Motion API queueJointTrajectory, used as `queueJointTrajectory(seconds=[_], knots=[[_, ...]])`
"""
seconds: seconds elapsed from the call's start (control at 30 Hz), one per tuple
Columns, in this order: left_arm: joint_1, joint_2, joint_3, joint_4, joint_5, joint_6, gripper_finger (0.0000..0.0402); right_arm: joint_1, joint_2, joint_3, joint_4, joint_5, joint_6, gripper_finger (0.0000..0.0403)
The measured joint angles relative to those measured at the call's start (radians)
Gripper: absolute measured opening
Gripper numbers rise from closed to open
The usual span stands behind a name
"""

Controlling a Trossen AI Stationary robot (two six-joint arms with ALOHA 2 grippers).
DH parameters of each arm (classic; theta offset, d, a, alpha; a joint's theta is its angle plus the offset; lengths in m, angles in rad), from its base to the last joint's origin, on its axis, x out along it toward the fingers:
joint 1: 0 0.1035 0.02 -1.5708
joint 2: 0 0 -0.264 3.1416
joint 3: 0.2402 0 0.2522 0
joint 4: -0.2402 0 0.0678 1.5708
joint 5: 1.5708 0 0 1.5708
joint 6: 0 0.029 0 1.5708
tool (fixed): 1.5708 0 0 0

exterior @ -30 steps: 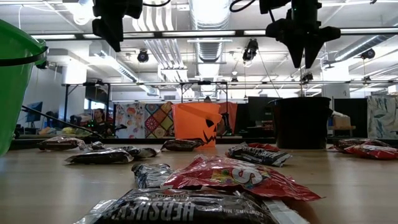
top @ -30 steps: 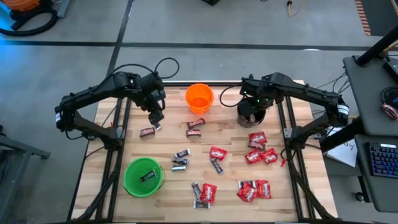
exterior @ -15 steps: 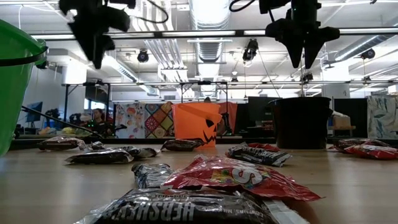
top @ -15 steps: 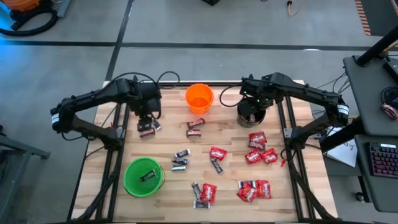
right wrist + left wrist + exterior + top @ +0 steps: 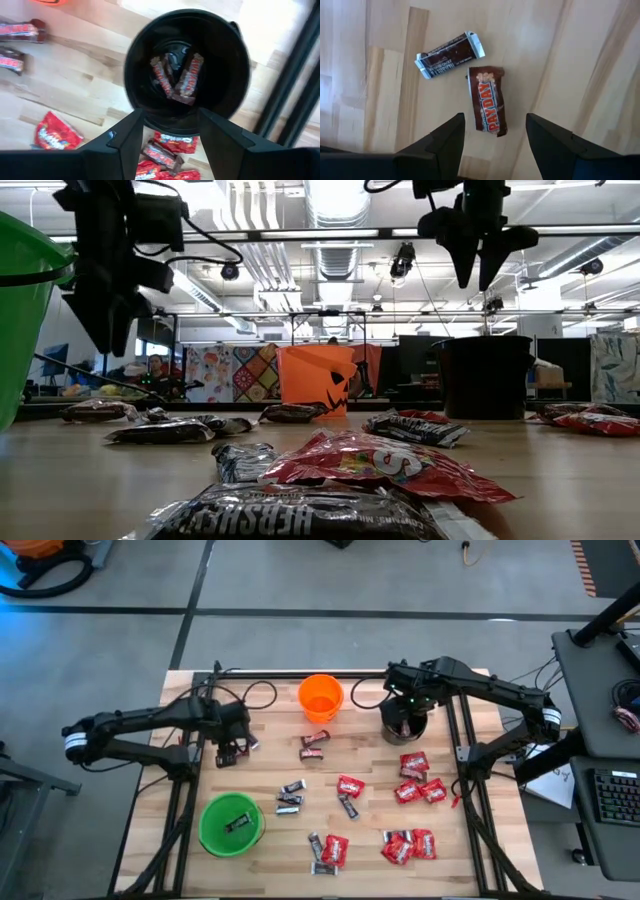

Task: Sort candy
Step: Put the brown chocolate into the black bucket

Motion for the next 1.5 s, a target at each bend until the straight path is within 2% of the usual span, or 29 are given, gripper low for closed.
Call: queueJointTrajectory(seconds=[0.43,1.0,1.5], knots=[[-0.001,0.093,0.020,0.024,-0.002,-0.022,0.0194,0.000,0.000,0.000,0.005,-0.006,0.001,0.0180],[-0.002,0.369,0.018,0.078,-0.025,-0.084,0.0194,0.000,0.000,0.000,0.008,-0.011,0.002,0.0180],[-0.001,0.522,0.017,0.141,-0.028,-0.088,0.0188,0.000,0.001,0.000,0.008,-0.011,-0.006,0.0180]])
